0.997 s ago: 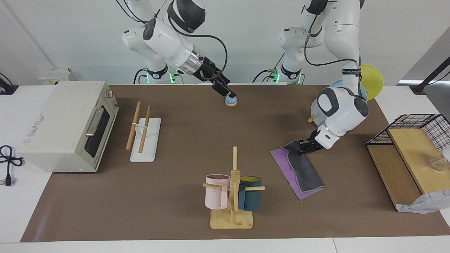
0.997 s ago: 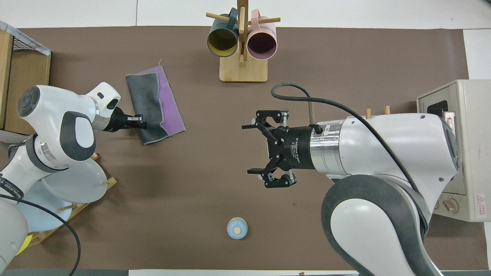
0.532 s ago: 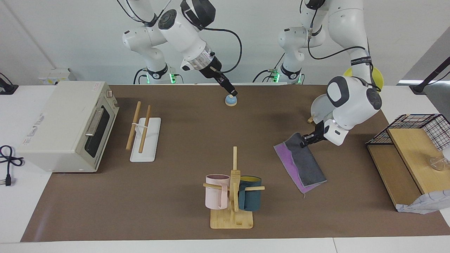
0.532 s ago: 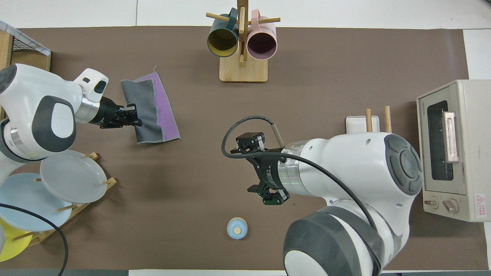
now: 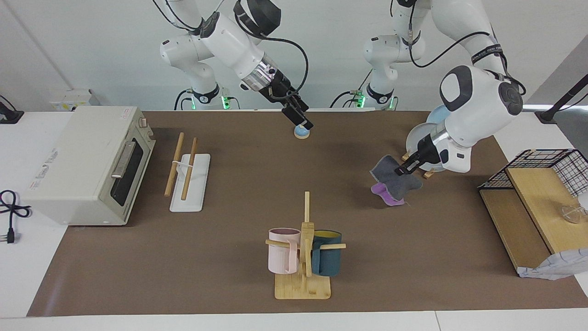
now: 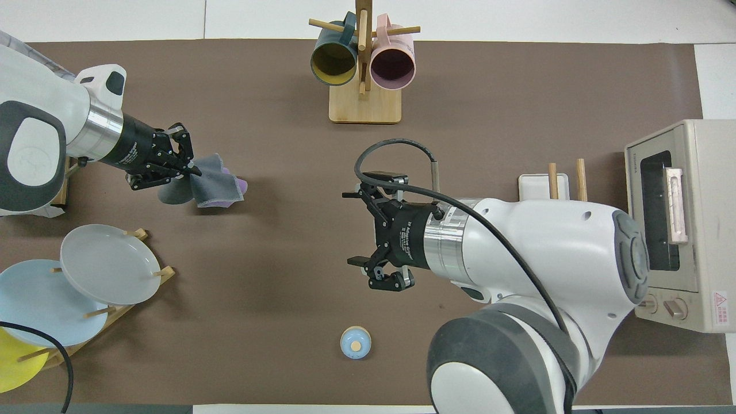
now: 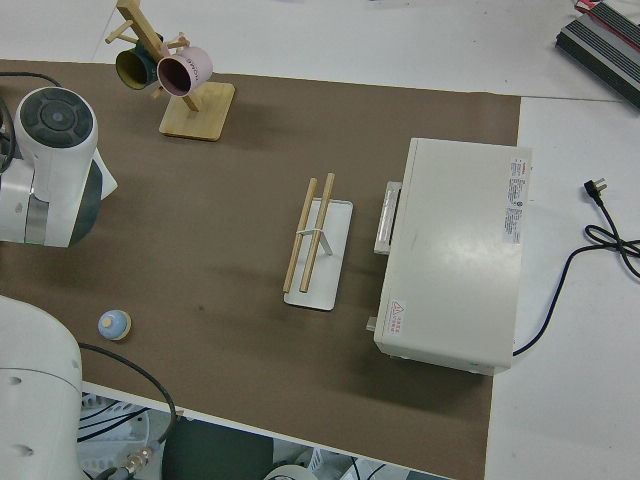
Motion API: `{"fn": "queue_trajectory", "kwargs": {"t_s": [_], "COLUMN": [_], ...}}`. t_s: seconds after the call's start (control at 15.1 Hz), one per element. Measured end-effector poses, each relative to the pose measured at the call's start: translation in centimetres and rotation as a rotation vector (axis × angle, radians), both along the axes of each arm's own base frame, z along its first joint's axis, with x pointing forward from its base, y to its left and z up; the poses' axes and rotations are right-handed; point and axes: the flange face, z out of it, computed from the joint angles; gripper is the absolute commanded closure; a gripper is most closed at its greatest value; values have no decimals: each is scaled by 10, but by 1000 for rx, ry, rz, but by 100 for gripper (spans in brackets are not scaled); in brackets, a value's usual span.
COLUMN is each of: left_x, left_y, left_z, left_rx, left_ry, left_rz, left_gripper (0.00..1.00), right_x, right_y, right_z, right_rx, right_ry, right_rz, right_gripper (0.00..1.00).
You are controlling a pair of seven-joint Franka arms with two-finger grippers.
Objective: Fold towel and hang on rack
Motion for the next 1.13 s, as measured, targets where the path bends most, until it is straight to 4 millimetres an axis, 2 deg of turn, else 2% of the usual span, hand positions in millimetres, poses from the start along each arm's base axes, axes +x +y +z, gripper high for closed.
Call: {"fn": "queue_trajectory", "kwargs": {"t_s": [0.27,0.53,0.8,1.13], "left_x": [-19,-33,-42,-51], "left_y": [-28,-46,-70,-92], "left_z": [44,73,77,78], "left_rx": [8,-46,-29,-14], "left_ry": [40,121,209,254], "left_rz": [266,511,692,763], "left_gripper": [100,100,100,100], "right_x": [-3,2,-13,-8], "right_y": [21,26,53,56], "right_z": [-7,-15,-21,-20], "right_rx": [64,130,135,145], "right_ry": [25,50,33,27], "right_rz": [-93,-170,-162,-185], "right_gripper": [0,0,0,0]}}
